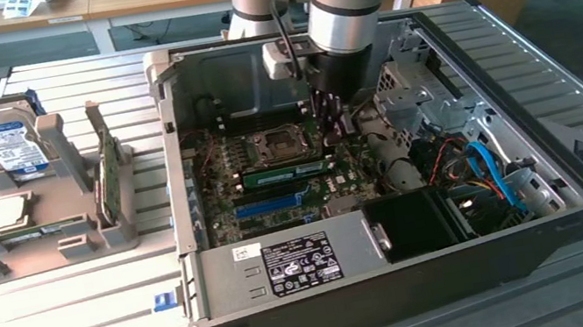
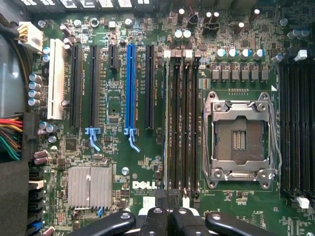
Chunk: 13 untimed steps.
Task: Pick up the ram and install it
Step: 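Press down the ram until it locks into place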
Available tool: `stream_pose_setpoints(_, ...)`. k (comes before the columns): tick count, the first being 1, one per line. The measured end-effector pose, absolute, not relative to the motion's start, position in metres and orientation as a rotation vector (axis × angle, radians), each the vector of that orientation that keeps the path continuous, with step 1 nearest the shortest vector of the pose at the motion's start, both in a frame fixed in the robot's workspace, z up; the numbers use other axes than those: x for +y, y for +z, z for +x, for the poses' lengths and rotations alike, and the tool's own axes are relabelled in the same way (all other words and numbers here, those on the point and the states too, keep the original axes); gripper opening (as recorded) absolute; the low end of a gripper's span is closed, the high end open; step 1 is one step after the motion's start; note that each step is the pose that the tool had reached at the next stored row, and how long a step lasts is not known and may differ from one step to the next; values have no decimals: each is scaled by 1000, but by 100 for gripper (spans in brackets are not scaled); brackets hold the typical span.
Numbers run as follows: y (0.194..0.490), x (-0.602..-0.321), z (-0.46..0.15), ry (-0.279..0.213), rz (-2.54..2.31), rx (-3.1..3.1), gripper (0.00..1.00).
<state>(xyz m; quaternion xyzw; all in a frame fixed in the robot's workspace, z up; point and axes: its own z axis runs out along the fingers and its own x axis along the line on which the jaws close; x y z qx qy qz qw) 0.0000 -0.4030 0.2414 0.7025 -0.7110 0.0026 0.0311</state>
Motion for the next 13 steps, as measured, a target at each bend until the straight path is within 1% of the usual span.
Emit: stream_pose_setpoints(13, 241, -402, -30, 8, 2164, -2191, 11)
